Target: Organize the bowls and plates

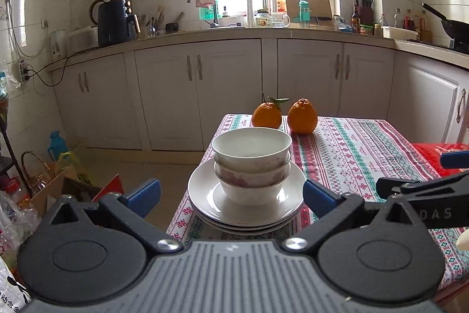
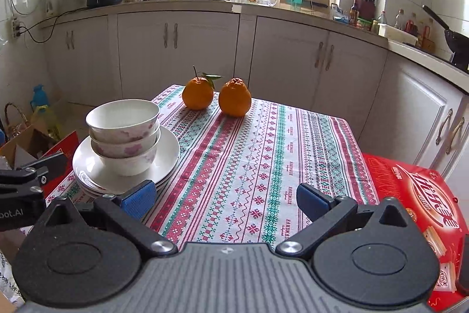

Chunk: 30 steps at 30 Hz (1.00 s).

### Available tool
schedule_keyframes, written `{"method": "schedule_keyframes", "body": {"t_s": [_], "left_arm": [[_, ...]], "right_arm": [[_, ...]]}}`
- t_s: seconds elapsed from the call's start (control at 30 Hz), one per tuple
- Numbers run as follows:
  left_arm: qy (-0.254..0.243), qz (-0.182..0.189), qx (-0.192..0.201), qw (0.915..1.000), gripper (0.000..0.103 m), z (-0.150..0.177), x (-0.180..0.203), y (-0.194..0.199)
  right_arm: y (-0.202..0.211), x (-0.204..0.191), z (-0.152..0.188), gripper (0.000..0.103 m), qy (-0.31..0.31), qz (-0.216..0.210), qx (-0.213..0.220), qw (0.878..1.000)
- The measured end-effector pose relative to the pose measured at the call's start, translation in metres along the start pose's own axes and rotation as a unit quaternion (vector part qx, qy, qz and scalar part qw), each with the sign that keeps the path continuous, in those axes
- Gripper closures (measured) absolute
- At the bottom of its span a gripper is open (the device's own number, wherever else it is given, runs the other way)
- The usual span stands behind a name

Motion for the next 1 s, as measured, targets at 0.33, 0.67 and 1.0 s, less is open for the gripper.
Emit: {"method": "schedule_keyframes", "body": {"t_s": [0.33,0.67,1.0], "left_arm": [[0.005,0.013,-0.01,0.9999,0.001,0.0039,0.0001,-0.0002],[0.014,0.01,-0.023,0.9996,0.001,0.0063,0.0003,-0.0038],[0.018,0.004,-0.024,0.9996,0.001,0.0067,0.0007,-0.0008]], "right_arm": [[0.0022,-0.0079,0.0024,0.0,0.006,0.011,0.001,1.0],[0.0018,-0.0094,0.0019,0.0,0.007,0.016,0.0,1.0],[0.0048,-0.0099,0.0019,0.0,0.007,0.021,0.005,1.0]]}}
Point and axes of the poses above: each gripper's, at about its wrist camera, not at the fingertips, and y roughly against the way its jaws point, x to its right, z to its underside, the point moved 3 cm from there along -y, roughly the way its jaws point, and after that the axes turned 6 degrees about -x, right-handed, at the moved point
